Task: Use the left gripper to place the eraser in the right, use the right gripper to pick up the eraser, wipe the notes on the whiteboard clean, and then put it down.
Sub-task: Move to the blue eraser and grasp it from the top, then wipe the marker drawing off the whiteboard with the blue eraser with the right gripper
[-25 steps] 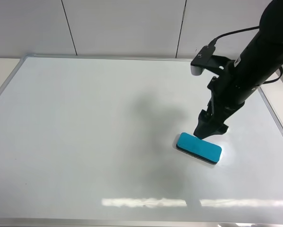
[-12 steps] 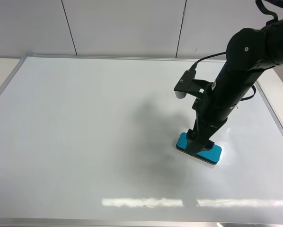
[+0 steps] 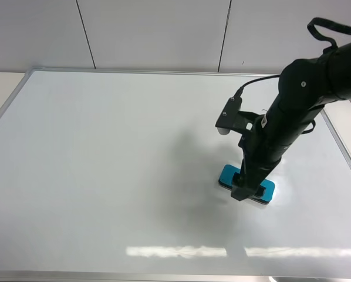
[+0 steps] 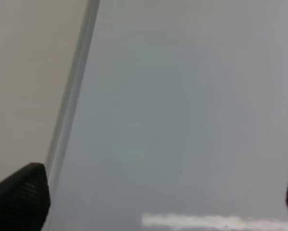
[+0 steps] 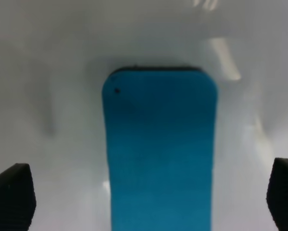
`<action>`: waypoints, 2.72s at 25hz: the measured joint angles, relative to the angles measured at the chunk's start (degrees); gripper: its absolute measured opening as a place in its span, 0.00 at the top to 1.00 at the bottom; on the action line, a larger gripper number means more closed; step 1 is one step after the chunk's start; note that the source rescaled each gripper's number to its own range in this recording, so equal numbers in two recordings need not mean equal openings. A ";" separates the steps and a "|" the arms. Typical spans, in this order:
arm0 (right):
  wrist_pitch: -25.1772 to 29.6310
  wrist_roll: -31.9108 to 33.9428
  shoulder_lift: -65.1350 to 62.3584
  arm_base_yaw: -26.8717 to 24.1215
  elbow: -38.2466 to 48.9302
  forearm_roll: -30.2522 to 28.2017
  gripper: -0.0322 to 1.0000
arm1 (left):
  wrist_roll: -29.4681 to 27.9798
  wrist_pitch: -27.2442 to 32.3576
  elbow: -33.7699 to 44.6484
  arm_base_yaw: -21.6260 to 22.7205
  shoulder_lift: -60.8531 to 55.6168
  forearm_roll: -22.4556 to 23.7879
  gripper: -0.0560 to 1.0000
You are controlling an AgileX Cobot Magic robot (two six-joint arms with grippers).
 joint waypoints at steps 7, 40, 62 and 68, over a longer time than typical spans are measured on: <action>-5.25 0.11 0.06 0.19 3.79 1.15 0.08 | 0.00 0.00 0.00 0.00 0.00 0.00 0.00; -6.59 0.50 1.89 -0.74 3.79 4.54 0.75 | 0.00 0.00 0.00 0.00 0.00 0.00 0.00; -5.06 9.28 -3.14 -5.87 0.77 6.00 0.97 | 0.00 0.00 0.00 0.00 0.00 -0.06 0.00; -5.09 21.63 -3.51 -11.46 -1.70 0.16 0.97 | 0.00 0.00 0.00 0.00 0.00 -0.06 0.00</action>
